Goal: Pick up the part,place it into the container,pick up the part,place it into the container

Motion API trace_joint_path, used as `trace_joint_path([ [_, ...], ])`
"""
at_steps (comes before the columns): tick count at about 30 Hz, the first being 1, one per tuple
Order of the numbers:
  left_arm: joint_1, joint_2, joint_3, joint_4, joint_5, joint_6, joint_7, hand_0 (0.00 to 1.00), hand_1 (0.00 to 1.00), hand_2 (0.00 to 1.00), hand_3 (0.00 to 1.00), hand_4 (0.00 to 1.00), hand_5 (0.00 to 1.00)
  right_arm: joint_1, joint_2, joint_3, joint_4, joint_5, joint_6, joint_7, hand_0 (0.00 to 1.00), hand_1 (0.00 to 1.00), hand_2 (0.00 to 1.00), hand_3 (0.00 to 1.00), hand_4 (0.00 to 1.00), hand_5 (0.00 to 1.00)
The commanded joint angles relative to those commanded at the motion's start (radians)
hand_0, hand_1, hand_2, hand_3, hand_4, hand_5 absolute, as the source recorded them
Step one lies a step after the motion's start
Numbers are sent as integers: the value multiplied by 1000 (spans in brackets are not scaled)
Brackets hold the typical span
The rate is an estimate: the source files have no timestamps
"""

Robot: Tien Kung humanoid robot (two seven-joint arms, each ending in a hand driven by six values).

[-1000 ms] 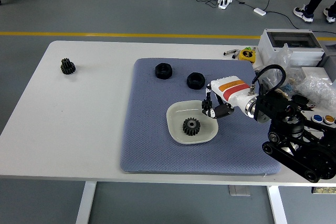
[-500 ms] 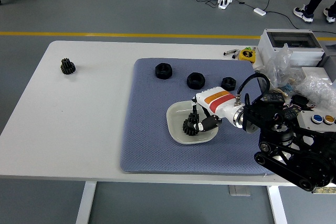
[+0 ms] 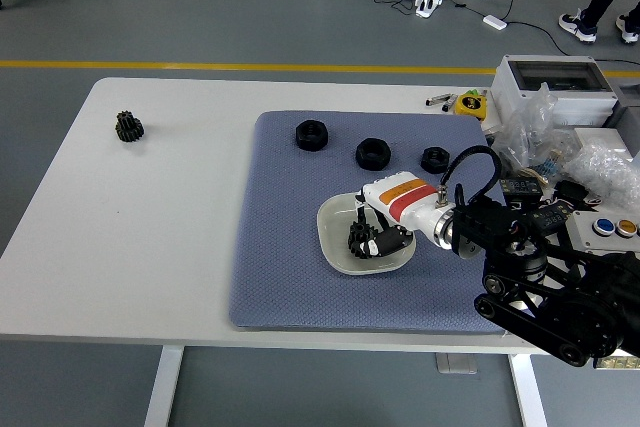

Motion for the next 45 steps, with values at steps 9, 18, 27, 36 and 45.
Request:
trace_joint_path([
  [9, -1, 0, 0, 0, 1, 0, 0, 670, 634, 634, 591, 643, 588, 1, 1, -4, -16, 10, 4, 1, 20, 195, 405, 464, 734, 331],
  [18, -1, 0, -1, 0, 2, 0, 0, 670, 636, 634, 592, 643, 589, 1, 0, -3, -28, 9, 5, 5, 22, 197, 417, 465, 741, 337],
  [27, -1, 0, -1, 0, 3, -1, 0, 670, 636, 635, 592, 643, 589, 2, 0, 1, -23, 7, 3, 8, 30, 207, 435, 469, 746, 341],
  [36, 2, 0, -2, 0, 5, -1, -1, 670, 636, 635, 591, 643, 589, 0, -1, 4, -23, 11, 13, 11, 32, 209, 438, 471, 754, 338],
  [45, 4, -1, 3, -1, -2, -2, -3, 670, 637, 635, 591, 642, 589, -4, 4, 2, -37, 9, 15, 17, 43, 229, 467, 476, 777, 322],
])
